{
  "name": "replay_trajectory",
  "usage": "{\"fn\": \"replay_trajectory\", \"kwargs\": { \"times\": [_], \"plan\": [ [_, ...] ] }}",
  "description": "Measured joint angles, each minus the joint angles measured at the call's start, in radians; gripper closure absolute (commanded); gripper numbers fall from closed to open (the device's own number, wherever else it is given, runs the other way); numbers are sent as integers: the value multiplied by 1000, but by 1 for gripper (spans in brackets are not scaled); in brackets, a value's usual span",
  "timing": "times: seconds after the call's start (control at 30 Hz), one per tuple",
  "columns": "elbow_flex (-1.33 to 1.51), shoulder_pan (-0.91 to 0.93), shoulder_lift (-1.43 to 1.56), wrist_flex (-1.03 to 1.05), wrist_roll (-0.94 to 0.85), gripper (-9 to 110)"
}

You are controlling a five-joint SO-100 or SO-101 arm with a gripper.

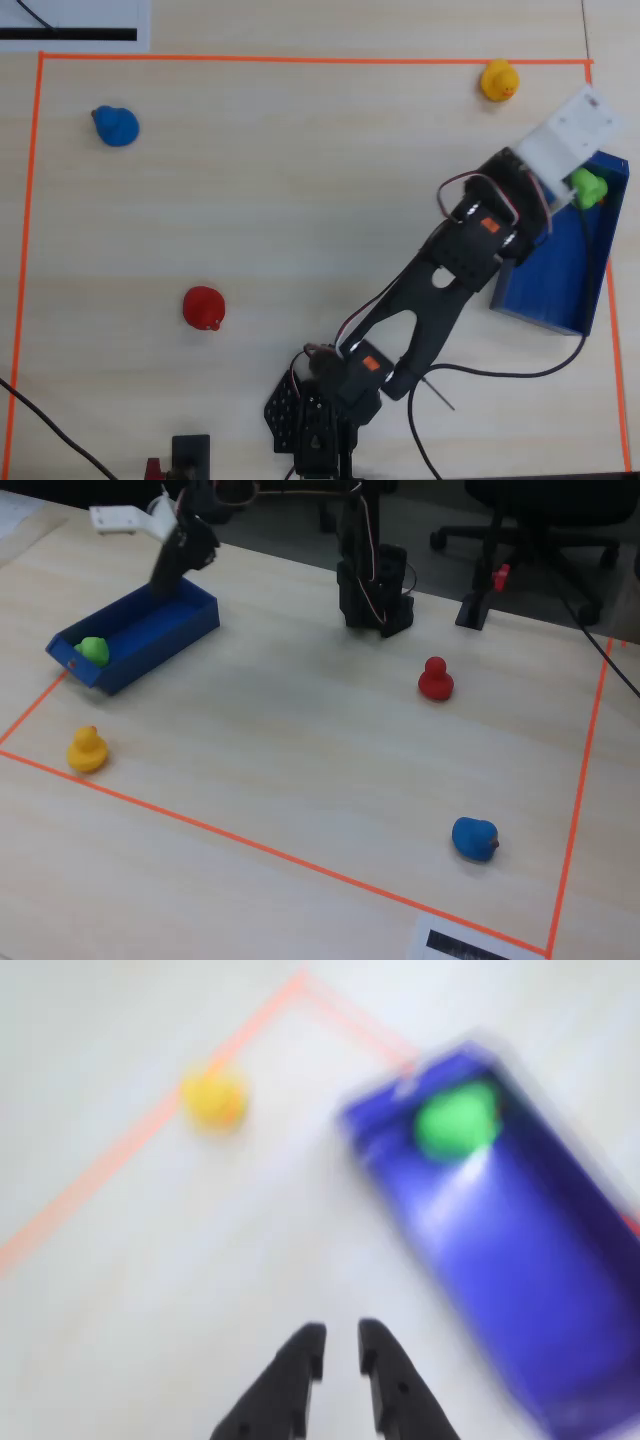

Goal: Grasp green duck and put it into box.

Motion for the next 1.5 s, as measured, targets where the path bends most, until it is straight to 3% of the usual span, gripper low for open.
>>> {"fn": "replay_trajectory", "kwargs": {
  "times": [0.43,0.7,1.0,1.5],
  "plan": [
    [1034,-531,930,149,-91,101],
    [1459,-640,1241,146,-179,101],
    [1631,-709,1414,163,-224,101],
    [1647,-744,1473,202,-222,101]
  ]
}}
